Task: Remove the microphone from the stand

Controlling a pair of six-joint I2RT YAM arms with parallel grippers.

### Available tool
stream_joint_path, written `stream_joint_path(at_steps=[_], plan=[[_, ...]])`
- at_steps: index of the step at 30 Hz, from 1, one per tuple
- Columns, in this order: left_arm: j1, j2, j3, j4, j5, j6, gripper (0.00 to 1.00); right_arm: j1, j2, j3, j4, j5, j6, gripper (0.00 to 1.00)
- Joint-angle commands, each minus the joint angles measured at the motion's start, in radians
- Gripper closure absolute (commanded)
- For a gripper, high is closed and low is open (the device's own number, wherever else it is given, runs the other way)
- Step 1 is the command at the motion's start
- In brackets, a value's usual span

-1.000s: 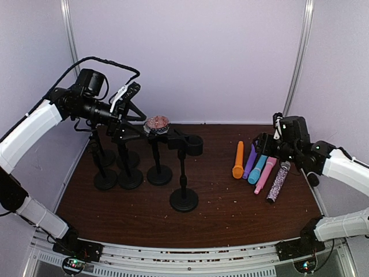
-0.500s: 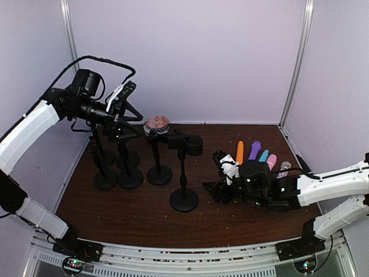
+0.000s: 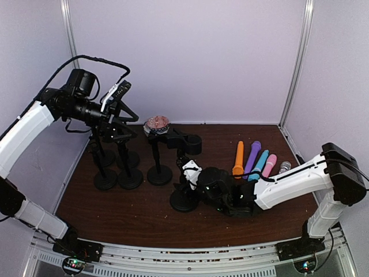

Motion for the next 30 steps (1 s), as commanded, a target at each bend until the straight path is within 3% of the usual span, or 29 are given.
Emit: stream_joint_path(at_steps=[1,6,10,13,18,24,30], plan=[[0.01,-0.026,-0.015,-0.019,0.004,0.018,0.02,0.007,0.042,0.0,0.122,0.097,0.001,0.5],[0.01,-0.021,-0.013,-0.03,0.003,0.018,0.02,0.008,0.098,0.022,0.17,0.115,-0.017,0.64],[0.01,-0.014,-0.005,-0.051,0.003,0.023,0.02,0.009,0.135,0.048,0.174,0.129,-0.027,0.88],[0.011,-0.019,-0.012,-0.052,0.007,0.028,0.02,0.012,0.127,0.045,0.173,0.134,-0.021,1.0],[0.01,-0.024,-0.069,-0.052,0.051,0.064,0.02,0.012,0.063,0.015,0.168,0.118,-0.01,1.0],[0.0,-0.02,-0.171,0.012,0.102,0.04,0.1,0.007,-0.06,-0.023,0.196,0.044,0.061,1.0],[-0.099,0.003,-0.197,0.066,0.081,0.006,0.12,0.001,-0.184,0.028,0.183,-0.036,0.127,1.0]])
